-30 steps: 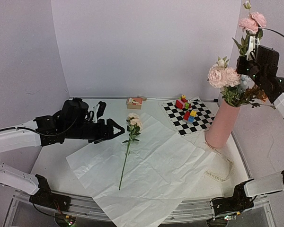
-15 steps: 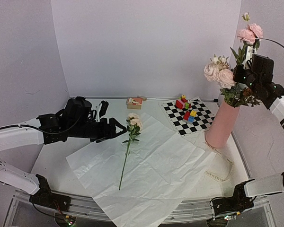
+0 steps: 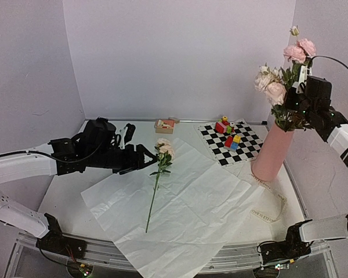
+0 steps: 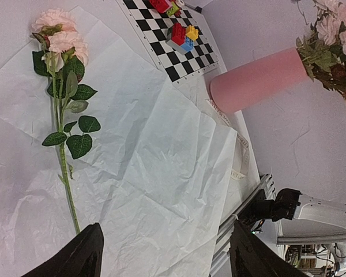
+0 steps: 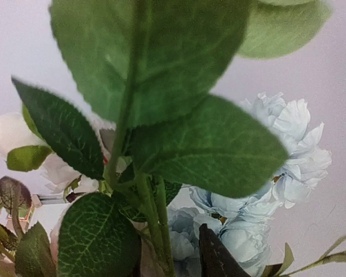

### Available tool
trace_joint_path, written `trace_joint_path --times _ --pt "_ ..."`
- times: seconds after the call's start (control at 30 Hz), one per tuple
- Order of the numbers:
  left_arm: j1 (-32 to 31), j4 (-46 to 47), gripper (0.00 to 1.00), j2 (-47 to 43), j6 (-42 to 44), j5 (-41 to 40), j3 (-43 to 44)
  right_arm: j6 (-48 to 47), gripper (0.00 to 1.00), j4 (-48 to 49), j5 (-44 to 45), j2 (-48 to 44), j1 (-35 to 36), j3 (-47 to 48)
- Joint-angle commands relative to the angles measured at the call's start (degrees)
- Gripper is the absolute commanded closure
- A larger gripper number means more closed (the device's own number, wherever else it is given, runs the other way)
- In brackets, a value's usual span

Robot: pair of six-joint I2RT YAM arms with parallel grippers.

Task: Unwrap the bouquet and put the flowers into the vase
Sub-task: Insert the fake flower into the vase.

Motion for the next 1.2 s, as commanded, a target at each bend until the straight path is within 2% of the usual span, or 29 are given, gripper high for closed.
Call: trace_joint_path --times 0.0,0.13,0.3,0.4,0.7,0.77,0.9,1.17 --pt "-0.21 0.82 0.24 -0.07 0.75 0.34 2.93 -0.69 0.55 2.99 0.53 -2.17 -0.29 2.95" --pt "-0.20 0.79 0.24 0.30 0.97 0.34 3.11 -0.61 0.38 1.18 0.27 -2.87 -0.33 6.10" --pt "-0.20 0.87 0.24 1.02 0.80 0.37 3.14 -1.19 0.30 -0.66 -0.04 -4.20 -0.29 8.25" --pt "-0.25 0.97 0.24 1.43 0.98 0.59 3.19 -2.37 0.30 -1.89 -0.63 -3.50 -0.31 11.32" --pt "-0.20 1.07 0.24 1.83 0.95 0.77 3.40 -1.09 0.53 -15.45 -5.11 7.92 -1.48 31.73" --pt "-0.21 1.09 0.24 1.64 0.75 0.74 3.26 0.02 0.55 -17.90 -7.18 10.57 -2.14 35.25" --pt "-0.22 1.14 0.24 0.90 0.34 0.46 2.67 1.43 0.46 -20.17 -10.47 14.25 -3.04 39.33" --pt "-0.20 1.20 0.24 -0.31 0.04 -0.46 1.79 3.06 0.44 -20.89 -10.58 19.71 -4.79 43.97"
